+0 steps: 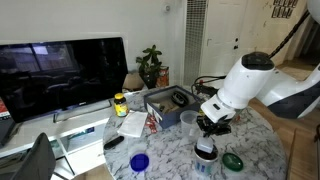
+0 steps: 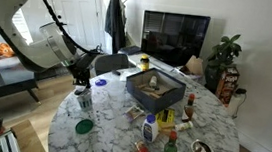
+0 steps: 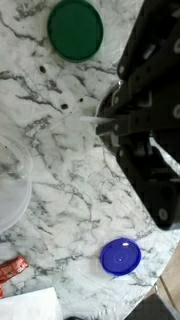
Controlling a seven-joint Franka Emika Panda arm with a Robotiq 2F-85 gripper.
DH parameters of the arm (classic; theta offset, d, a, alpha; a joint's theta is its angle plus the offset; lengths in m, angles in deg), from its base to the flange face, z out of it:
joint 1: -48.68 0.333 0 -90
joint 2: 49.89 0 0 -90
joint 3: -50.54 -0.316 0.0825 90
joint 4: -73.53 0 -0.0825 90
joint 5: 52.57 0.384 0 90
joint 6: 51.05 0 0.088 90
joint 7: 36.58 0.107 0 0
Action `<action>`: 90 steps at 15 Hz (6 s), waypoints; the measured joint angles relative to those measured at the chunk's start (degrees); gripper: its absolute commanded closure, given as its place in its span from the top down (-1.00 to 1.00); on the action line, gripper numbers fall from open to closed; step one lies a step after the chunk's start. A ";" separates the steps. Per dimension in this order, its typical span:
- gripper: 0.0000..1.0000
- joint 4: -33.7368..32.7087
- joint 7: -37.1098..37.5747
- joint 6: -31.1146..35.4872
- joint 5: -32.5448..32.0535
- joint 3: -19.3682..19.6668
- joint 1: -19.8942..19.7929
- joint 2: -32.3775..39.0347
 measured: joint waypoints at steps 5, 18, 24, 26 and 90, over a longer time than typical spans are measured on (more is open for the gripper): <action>-0.97 -0.15 7.76 -0.03 -10.28 -0.10 0.53 0.22; -0.97 -3.05 31.82 -7.04 -32.63 -1.10 3.10 4.67; -0.97 -3.96 33.30 -10.87 -34.49 -2.00 4.00 5.92; -0.97 -3.97 33.23 -12.19 -34.49 -2.82 4.00 6.07; -0.97 -4.46 33.71 -16.30 -35.00 -4.46 2.95 6.89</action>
